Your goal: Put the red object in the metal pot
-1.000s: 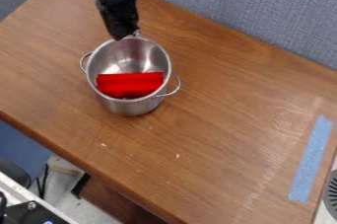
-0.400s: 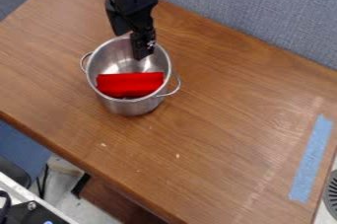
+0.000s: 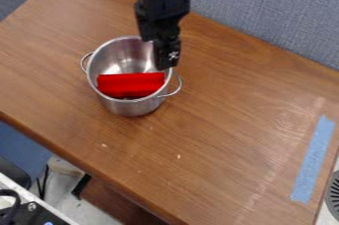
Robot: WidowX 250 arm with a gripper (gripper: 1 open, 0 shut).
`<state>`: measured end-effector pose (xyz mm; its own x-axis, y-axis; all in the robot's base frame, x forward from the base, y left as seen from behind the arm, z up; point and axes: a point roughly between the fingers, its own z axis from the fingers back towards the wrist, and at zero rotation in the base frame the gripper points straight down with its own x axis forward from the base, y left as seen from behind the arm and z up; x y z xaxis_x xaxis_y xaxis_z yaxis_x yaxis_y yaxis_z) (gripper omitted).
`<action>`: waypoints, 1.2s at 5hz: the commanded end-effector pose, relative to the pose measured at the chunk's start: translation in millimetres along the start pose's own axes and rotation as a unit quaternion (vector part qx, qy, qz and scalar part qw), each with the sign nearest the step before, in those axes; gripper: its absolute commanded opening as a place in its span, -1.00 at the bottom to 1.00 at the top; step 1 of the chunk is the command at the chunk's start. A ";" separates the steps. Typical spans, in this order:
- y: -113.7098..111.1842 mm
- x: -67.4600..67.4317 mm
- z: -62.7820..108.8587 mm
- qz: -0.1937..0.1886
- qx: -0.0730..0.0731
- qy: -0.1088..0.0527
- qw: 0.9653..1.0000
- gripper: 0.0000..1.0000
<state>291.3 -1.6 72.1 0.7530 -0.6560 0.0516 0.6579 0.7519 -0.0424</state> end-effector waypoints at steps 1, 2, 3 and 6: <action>31.2 9.9 49.0 0.058 0.025 -0.033 0.997 1.00; 65.6 -1.9 73.2 0.170 0.021 -0.040 0.984 1.00; 93.0 -13.2 84.2 0.232 0.022 -0.038 0.972 1.00; 91.9 10.0 70.0 0.177 0.013 -0.039 0.983 1.00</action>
<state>350.7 62.3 118.4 0.9359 -0.3479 0.0545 0.3514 0.9327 -0.0813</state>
